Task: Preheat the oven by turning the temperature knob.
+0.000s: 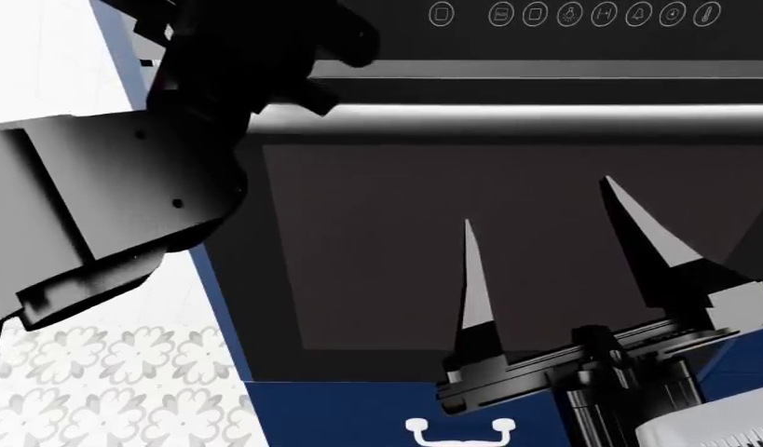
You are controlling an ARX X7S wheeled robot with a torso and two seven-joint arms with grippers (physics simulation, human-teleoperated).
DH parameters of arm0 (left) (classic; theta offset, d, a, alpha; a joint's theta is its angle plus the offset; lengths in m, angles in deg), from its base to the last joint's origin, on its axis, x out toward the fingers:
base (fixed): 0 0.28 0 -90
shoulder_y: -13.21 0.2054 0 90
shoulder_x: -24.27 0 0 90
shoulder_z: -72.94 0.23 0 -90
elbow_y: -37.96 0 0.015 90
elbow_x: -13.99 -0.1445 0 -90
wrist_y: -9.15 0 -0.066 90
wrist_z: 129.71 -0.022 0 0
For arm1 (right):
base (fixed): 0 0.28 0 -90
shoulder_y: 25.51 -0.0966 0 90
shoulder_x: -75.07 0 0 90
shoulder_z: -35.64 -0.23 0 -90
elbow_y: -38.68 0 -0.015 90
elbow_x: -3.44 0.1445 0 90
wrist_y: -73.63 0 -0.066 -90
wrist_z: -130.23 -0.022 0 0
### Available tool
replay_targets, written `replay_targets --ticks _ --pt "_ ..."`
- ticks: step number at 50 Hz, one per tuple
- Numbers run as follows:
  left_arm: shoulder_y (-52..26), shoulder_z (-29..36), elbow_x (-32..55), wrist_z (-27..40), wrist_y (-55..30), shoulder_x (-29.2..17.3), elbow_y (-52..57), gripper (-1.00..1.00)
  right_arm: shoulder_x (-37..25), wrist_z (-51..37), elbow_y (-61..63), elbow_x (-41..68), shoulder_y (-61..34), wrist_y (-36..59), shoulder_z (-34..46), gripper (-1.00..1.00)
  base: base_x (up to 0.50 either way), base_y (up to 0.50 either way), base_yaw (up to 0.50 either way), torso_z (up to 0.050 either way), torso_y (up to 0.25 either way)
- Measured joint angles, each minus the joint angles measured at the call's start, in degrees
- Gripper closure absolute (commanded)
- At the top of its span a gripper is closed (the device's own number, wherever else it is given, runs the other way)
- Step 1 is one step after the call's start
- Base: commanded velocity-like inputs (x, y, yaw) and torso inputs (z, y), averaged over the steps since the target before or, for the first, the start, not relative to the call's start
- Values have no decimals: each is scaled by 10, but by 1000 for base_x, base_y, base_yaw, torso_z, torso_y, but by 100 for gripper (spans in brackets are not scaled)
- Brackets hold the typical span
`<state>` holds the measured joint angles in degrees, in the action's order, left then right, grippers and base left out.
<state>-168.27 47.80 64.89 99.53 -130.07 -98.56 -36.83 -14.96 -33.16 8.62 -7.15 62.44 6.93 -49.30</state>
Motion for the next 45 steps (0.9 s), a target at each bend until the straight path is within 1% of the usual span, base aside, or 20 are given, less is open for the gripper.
replay_targets --ticks 29,45 --pt "-12 55 -74 -26 -11 -11 12 100 0 1 0 0 0 0 0 -100 1 1 1 0 0" --pt "-21 99 -128 -29 -19 -11 14 100 0 3 0 1 0 1 0 -100 0 0 0 0 0"
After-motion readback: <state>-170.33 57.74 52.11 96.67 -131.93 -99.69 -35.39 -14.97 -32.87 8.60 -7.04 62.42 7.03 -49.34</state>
